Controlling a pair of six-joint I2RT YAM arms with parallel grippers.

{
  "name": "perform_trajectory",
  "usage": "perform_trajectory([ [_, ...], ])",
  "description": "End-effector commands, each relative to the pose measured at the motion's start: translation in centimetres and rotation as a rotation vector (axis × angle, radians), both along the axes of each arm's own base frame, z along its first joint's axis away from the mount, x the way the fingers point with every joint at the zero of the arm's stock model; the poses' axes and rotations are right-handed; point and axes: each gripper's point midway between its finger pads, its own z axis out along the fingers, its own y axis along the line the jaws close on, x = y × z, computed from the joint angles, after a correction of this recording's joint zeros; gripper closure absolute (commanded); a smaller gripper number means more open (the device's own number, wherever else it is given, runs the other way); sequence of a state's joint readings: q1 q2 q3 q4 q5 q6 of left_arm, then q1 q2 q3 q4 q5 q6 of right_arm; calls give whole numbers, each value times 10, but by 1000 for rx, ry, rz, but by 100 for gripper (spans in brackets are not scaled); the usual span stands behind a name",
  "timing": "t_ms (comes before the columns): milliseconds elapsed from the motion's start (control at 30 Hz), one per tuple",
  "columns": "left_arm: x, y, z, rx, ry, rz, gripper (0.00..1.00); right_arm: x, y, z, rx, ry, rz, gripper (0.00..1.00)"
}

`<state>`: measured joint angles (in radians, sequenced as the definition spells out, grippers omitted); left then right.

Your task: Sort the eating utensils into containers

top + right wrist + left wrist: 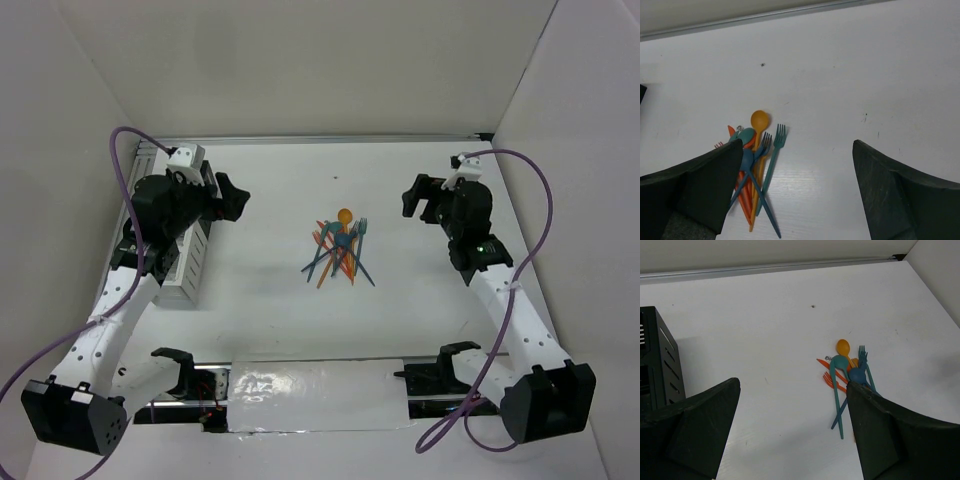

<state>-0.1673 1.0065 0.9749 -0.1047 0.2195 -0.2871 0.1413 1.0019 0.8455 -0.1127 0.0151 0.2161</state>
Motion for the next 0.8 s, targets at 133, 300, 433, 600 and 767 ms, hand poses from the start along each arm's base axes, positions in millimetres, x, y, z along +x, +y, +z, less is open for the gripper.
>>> perform_trajectory([
  [133,0,-12,9,-3,-27,-70,0,-1,11,-29,5,107,45,10],
  [300,4,-10,1,14,19,-63,0,-4,19,-64,11,195,41,15],
  [433,12,-9,-9,37,71,-49,0,-9,27,-104,1,308,38,19],
  [600,13,-8,-17,51,123,-48,0,-5,38,-143,-31,417,62,23],
  [767,17,-5,-23,51,139,-25,0,-1,67,-171,-82,488,181,32],
])
